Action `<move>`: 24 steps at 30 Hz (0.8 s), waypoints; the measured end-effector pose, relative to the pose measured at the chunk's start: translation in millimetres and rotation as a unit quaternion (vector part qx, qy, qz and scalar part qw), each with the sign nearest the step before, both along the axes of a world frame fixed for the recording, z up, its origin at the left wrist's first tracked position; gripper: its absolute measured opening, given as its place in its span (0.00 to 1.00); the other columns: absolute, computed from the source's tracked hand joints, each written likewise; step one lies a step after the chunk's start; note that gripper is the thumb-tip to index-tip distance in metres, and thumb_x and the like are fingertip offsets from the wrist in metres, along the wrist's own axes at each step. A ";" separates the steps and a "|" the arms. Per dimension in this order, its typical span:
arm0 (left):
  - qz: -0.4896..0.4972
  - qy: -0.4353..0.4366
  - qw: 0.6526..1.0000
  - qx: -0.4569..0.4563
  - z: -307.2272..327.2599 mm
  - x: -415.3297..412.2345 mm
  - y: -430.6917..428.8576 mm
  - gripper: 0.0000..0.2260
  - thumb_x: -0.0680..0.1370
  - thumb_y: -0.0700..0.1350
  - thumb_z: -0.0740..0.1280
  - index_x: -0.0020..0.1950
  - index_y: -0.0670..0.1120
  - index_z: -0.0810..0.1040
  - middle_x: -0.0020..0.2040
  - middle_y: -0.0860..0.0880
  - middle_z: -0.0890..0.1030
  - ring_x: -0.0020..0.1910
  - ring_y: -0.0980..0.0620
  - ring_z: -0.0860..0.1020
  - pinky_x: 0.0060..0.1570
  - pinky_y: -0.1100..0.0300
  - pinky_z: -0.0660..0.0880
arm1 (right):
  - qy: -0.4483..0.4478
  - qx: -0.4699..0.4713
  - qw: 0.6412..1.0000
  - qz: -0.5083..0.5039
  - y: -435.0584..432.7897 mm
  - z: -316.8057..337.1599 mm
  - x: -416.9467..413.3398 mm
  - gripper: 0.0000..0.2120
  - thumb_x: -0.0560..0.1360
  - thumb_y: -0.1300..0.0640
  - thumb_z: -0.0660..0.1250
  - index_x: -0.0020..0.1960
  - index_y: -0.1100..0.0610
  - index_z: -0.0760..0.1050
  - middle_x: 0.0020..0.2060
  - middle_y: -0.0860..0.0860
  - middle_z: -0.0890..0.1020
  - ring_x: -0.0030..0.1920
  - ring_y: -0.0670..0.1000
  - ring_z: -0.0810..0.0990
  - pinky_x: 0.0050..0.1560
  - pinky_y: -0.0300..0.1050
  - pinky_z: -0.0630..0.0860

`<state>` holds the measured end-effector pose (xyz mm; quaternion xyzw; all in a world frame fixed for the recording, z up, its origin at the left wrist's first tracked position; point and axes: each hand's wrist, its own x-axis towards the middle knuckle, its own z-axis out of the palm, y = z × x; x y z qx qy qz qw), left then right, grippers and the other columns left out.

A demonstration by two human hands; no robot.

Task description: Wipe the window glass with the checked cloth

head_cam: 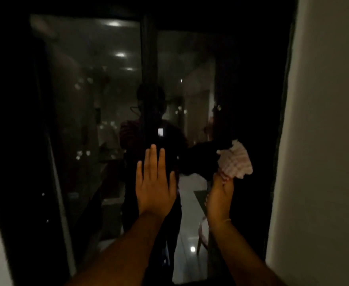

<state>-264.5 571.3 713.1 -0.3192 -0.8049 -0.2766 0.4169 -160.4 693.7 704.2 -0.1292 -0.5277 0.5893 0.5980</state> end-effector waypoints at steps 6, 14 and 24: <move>0.010 0.080 0.997 0.018 73.2 -44.1 44.4 0.34 0.88 0.59 0.50 0.90 0.45 0.46 0.91 0.43 0.42 0.90 0.45 0.43 0.87 0.43 0.47 | -0.059 0.286 0.928 -0.232 63.2 125.4 -44.7 0.25 0.85 0.53 0.59 0.76 0.67 0.72 0.73 0.58 0.76 0.76 0.62 0.73 0.80 0.56 0.67; -0.074 0.203 0.975 0.056 55.7 -65.8 44.3 0.35 0.88 0.61 0.51 0.89 0.44 0.47 0.90 0.43 0.45 0.90 0.42 0.50 0.88 0.46 0.47 | -0.258 0.474 0.729 -0.422 94.7 170.2 -89.2 0.37 0.84 0.39 0.51 0.86 0.59 0.55 0.85 0.61 0.58 0.85 0.65 0.55 0.83 0.67 0.55; -0.150 0.222 0.960 0.086 55.6 -70.3 40.9 0.39 0.83 0.55 0.59 0.90 0.46 0.46 0.91 0.45 0.44 0.89 0.43 0.52 0.86 0.44 0.54 | -0.163 0.784 0.554 -0.226 104.7 22.3 -75.7 0.27 0.87 0.50 0.59 0.84 0.54 0.60 0.86 0.49 0.56 0.87 0.53 0.52 0.85 0.54 0.57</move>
